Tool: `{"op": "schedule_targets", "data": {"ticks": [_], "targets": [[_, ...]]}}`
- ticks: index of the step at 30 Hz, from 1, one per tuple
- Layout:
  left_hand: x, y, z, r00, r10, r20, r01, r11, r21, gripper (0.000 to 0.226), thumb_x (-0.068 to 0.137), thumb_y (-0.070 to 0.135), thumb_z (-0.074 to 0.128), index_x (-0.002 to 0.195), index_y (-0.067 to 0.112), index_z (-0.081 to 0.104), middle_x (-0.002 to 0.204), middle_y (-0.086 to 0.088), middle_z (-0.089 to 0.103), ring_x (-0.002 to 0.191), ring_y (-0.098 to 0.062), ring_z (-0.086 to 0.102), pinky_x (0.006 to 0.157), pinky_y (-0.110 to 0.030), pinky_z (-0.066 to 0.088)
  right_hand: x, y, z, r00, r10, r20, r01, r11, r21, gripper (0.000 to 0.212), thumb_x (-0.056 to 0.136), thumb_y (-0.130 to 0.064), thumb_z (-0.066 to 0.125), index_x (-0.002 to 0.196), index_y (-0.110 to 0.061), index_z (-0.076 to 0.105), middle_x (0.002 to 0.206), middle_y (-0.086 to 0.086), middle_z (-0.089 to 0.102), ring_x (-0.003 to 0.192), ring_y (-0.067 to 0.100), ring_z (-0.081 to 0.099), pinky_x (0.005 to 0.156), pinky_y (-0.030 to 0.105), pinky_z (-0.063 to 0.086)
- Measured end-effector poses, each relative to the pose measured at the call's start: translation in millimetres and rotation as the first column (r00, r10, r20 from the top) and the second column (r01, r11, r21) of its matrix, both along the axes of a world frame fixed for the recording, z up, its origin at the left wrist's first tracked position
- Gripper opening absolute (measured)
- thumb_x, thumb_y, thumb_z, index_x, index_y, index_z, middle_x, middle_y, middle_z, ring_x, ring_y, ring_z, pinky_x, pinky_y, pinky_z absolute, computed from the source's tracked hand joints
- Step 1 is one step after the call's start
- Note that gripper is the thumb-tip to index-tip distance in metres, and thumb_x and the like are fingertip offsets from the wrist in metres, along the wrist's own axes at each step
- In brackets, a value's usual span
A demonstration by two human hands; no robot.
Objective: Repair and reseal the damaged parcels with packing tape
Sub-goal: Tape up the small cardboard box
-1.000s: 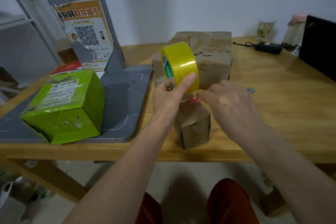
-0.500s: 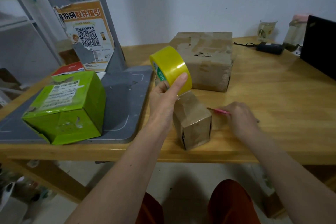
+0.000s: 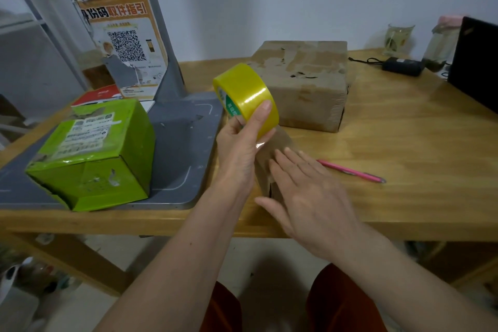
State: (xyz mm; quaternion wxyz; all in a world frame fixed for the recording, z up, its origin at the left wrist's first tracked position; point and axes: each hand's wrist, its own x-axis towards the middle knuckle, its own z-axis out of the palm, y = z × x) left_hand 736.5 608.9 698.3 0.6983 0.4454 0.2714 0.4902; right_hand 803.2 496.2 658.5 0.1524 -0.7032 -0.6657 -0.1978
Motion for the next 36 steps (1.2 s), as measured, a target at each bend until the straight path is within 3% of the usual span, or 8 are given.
{"op": "schedule_targets", "data": {"ticks": [10,14,18,22,24,27,32,36], "targets": [[-2,6,-1,0.999,0.029,-0.031,-0.03,0.999,-0.028,0.017,0.082,0.025,0.076,0.091,0.013,0.068,0.088,0.002,0.073,0.09,-0.011,0.07,0.093,-0.04,0.056,6,22,23,0.999,-0.038,-0.026,0.032,0.978,-0.204,0.087,0.088,-0.073,0.015,0.139,-0.01,0.048,0.141,0.006,0.05,0.13,0.023,0.043,0.106,0.042,0.029],[-4,7,-2,0.999,0.046,-0.013,-0.046,0.999,-0.027,0.017,0.082,0.025,0.076,0.094,0.014,0.069,0.091,0.003,0.074,0.092,-0.01,0.071,0.095,-0.04,0.055,20,27,24,0.986,0.014,-0.167,-0.045,0.982,-0.184,0.089,0.081,-0.079,0.006,0.145,-0.027,0.039,0.155,0.002,0.028,0.145,0.021,0.016,0.117,0.046,0.01],[-6,6,-2,0.999,0.053,0.003,-0.053,0.998,-0.028,0.019,0.084,0.024,0.074,0.1,0.014,0.069,0.102,-0.002,0.072,0.103,-0.015,0.069,0.096,-0.04,0.054,26,32,24,0.953,-0.043,-0.301,-0.029,0.972,-0.231,0.079,0.082,-0.074,0.013,0.15,-0.035,0.019,0.155,0.005,0.014,0.135,0.024,0.024,0.101,0.04,0.04],[-6,6,-2,0.997,0.069,0.03,-0.067,0.996,-0.05,0.023,0.083,0.024,0.074,0.101,0.012,0.068,0.105,-0.006,0.071,0.106,-0.02,0.067,0.096,-0.043,0.054,32,42,28,0.932,-0.09,-0.352,0.005,0.972,-0.236,0.074,0.089,-0.065,0.018,0.15,-0.023,0.022,0.142,0.004,0.025,0.12,0.024,0.042,0.093,0.038,0.045],[-8,7,-1,0.997,0.068,0.039,-0.066,0.996,-0.057,0.021,0.083,0.025,0.073,0.1,0.014,0.069,0.104,-0.004,0.072,0.105,-0.019,0.068,0.096,-0.044,0.053,40,40,31,0.897,-0.145,-0.418,0.117,0.989,-0.093,0.066,0.096,-0.055,0.021,0.148,-0.016,0.027,0.136,0.008,0.035,0.117,0.022,0.046,0.089,0.032,0.044],[-12,8,-2,0.996,0.064,0.069,-0.06,0.996,-0.06,0.014,0.084,0.024,0.072,0.096,0.017,0.069,0.095,0.002,0.073,0.096,-0.013,0.069,0.096,-0.043,0.054,32,24,24,0.977,-0.046,-0.209,0.092,0.972,0.216,0.058,0.101,-0.042,0.026,0.131,-0.001,0.054,0.124,0.016,0.058,0.115,0.029,0.055,0.099,0.035,0.04],[-12,9,-5,0.996,0.065,0.066,-0.062,0.997,-0.051,0.013,0.085,0.023,0.071,0.097,0.016,0.069,0.091,0.005,0.073,0.098,-0.012,0.068,0.095,-0.041,0.055,4,23,0,1.0,0.022,0.0,-0.021,0.996,-0.084,0.069,0.096,-0.052,0.03,0.129,0.002,0.056,0.133,0.02,0.056,0.128,0.031,0.05,0.112,0.043,0.035],[-14,10,-4,0.996,0.088,0.005,-0.088,0.996,-0.021,0.017,0.084,0.024,0.073,0.097,0.013,0.069,0.088,0.003,0.073,0.09,-0.011,0.069,0.095,-0.039,0.054,2,31,18,0.974,0.221,-0.051,-0.226,0.956,-0.187,0.062,0.095,-0.05,0.035,0.137,-0.008,0.051,0.142,0.011,0.05,0.136,0.022,0.041,0.116,0.036,0.027]]}}
